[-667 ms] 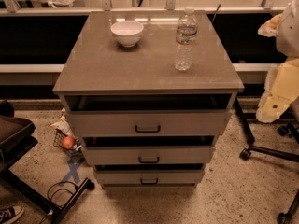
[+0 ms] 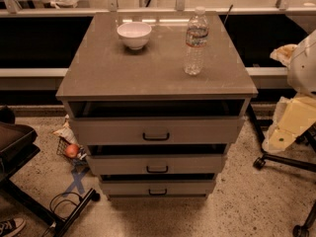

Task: Open middle drawer

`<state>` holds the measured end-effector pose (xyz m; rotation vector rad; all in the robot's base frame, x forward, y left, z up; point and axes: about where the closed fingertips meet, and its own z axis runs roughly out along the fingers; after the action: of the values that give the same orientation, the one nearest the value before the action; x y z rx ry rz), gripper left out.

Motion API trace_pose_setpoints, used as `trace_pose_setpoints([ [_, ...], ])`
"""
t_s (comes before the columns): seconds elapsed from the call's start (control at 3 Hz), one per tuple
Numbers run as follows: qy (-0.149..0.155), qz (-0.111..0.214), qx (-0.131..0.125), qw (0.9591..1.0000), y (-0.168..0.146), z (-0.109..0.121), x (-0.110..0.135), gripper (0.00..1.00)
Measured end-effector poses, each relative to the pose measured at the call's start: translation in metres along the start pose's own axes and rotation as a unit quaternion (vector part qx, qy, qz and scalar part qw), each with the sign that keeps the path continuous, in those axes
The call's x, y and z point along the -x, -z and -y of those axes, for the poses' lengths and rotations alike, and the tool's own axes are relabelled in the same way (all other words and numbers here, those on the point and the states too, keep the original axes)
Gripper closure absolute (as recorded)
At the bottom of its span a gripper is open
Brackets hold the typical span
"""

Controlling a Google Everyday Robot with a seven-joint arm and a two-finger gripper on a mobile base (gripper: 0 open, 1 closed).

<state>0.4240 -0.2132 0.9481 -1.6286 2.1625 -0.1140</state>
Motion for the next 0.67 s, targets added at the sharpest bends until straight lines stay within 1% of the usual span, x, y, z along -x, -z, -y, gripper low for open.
trace_pose_setpoints([
  [0.33,0.000,-0.001,0.001,1.0000,0.001,0.000,0.000,0.00],
  [0.67,-0.008,0.008,-0.004,0.9999,-0.017,-0.002,0.002,0.00],
])
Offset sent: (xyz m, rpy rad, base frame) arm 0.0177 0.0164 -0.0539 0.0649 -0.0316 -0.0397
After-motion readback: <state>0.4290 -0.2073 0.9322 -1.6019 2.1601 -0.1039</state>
